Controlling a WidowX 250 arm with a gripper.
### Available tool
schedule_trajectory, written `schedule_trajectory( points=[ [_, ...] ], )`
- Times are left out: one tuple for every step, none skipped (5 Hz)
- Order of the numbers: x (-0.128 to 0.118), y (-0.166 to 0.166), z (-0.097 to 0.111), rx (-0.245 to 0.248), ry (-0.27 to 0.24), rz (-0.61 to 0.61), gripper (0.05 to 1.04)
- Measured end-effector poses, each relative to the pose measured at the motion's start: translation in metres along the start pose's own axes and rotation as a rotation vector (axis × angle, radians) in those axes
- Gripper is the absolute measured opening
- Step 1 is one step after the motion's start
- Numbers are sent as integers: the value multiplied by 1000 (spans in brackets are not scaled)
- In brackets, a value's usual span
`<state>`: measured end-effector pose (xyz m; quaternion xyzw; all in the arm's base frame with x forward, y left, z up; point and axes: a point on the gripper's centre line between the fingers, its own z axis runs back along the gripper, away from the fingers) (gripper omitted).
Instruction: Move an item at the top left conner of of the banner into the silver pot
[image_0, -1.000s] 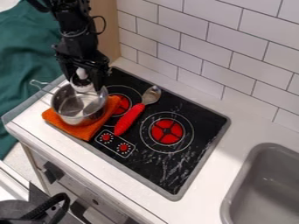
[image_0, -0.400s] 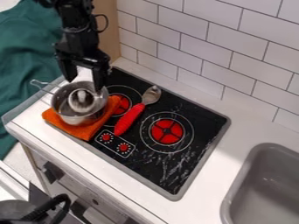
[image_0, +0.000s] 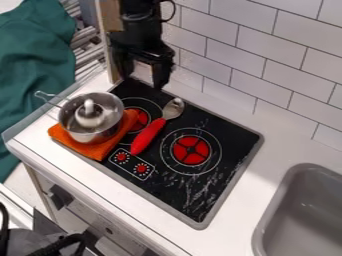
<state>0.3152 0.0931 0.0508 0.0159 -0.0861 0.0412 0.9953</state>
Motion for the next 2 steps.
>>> schedule_trajectory(
  points=[
    [-1,-12,-6,-15,23,34,1007],
    [-1,-18,-13,-23,61,86,1007]
  ],
)
